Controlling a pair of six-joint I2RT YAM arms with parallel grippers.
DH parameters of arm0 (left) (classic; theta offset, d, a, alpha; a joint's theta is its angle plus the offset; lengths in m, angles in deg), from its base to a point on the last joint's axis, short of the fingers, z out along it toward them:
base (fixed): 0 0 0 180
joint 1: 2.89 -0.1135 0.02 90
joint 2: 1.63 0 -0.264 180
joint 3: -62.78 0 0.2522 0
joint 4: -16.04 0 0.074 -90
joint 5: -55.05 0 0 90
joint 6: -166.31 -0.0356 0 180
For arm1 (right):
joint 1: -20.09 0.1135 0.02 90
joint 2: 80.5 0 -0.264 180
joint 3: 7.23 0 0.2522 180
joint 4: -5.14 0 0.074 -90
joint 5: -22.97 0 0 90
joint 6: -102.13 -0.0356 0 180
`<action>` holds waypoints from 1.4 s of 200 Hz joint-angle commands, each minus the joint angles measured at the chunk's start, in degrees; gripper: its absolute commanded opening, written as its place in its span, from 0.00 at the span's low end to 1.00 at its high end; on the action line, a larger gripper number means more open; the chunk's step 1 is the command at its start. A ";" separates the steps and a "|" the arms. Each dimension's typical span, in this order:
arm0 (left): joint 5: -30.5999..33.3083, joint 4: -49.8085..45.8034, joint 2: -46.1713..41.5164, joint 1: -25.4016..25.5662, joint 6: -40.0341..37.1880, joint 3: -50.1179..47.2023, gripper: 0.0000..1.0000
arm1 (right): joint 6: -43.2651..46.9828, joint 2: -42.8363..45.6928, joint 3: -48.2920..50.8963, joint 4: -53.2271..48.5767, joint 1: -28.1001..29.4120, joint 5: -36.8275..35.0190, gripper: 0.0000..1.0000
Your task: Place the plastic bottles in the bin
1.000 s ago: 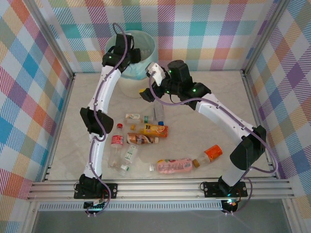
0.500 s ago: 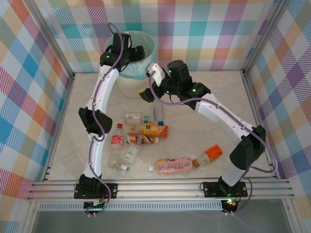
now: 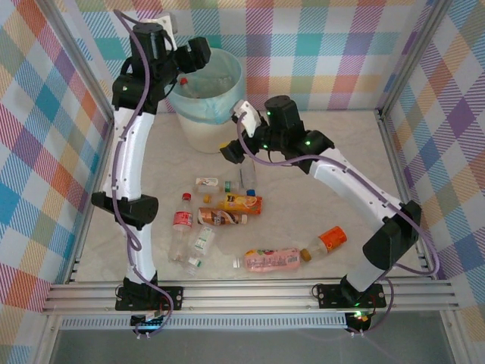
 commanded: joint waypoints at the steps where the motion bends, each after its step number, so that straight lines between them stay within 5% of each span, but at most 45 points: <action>1: -1.77 -5.76 -3.67 2.90 -4.99 -5.00 0.85 | -0.66 4.28 2.60 -5.60 -0.18 1.51 0.93; 38: -4.06 1.51 -19.55 8.41 -10.17 -32.70 0.85 | 1.56 11.00 11.88 -12.34 -0.03 6.73 0.90; 75: -8.45 9.26 -34.71 12.04 -13.66 -58.61 0.86 | 17.53 19.14 23.53 -19.90 3.65 12.77 0.91; 129: -9.28 19.85 -55.20 12.98 -10.66 -88.95 0.87 | 29.31 22.93 38.90 -20.36 13.18 5.63 0.95; 199: -4.97 15.47 -67.83 13.00 -7.98 -98.28 0.88 | 32.09 16.73 45.24 -16.88 19.15 0.13 0.93; 280: -2.38 12.86 -70.73 12.98 -9.32 -98.33 0.89 | 31.45 8.21 46.39 -15.46 19.79 -5.37 0.93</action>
